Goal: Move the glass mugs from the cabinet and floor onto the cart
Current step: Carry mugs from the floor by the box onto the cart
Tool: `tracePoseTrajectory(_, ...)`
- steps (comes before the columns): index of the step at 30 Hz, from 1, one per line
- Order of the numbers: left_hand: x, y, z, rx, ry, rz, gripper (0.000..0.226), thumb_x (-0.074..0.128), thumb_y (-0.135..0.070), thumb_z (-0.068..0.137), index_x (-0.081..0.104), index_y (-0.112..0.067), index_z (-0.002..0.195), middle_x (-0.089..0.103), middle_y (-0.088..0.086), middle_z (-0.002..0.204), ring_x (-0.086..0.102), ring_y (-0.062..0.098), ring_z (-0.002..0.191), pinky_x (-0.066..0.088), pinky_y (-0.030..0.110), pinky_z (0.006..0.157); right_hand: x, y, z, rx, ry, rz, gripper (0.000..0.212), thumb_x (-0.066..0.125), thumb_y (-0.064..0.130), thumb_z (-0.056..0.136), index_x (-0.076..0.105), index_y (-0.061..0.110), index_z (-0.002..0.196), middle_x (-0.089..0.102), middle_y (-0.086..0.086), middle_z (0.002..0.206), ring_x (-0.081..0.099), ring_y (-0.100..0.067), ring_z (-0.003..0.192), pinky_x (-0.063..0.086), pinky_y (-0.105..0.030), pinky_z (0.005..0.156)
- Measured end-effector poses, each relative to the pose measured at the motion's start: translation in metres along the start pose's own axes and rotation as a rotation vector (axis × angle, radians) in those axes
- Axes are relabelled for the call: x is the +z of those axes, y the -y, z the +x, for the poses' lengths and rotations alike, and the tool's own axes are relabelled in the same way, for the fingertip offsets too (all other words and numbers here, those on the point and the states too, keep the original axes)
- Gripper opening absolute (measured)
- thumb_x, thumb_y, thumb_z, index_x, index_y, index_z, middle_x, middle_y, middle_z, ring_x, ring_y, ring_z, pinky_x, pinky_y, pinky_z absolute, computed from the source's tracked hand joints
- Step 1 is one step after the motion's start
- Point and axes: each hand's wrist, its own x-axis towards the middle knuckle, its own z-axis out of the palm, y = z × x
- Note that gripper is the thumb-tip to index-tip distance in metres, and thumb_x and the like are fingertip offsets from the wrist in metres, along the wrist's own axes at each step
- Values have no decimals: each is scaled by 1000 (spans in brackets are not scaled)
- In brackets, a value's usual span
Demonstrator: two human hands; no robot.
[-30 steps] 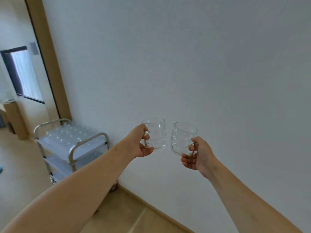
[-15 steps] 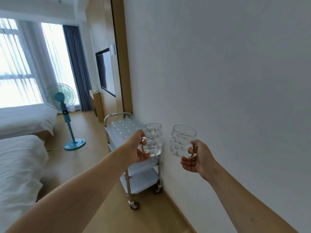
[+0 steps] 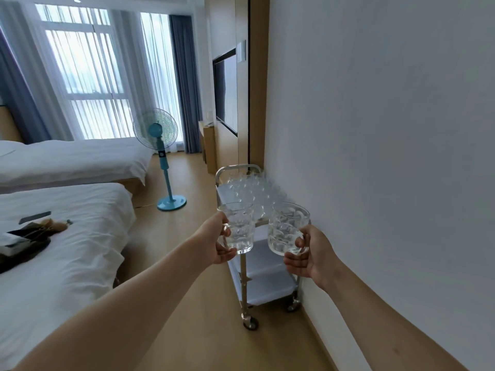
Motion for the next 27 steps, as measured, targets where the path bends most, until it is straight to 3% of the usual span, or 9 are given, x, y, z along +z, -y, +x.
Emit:
tracePoseTrajectory(9,-72,-57,106,1,27,69,22,51,-35,86,51,-13,83,59,19,107,60,31,85,58,31,61,104,-11,86,-2,-62,76,39,48,43,92,50,17,62,66,-20,77,66,-31,70,58,-36,63)
tracePoseTrajectory(14,-107,-84,157,18,89,83,24,50,-37,91,51,-14,82,53,14,94,58,28,76,56,30,60,155,-18,126,24,-135,102,39,49,44,92,49,17,63,66,-21,79,66,-30,67,57,-34,61)
tracePoseTrajectory(18,-135,-98,195,-8,131,142,20,49,-31,89,51,-13,81,53,14,95,58,30,80,56,30,59,197,-24,152,38,-179,147,41,48,44,93,49,17,62,65,-19,77,65,-31,70,57,-38,69)
tracePoseTrajectory(27,-157,-126,273,-58,176,165,21,51,-35,90,53,-14,91,52,14,98,56,30,77,56,30,57,252,-32,209,97,-236,147,39,48,45,94,54,14,70,66,-15,67,65,-29,66,59,-40,69)
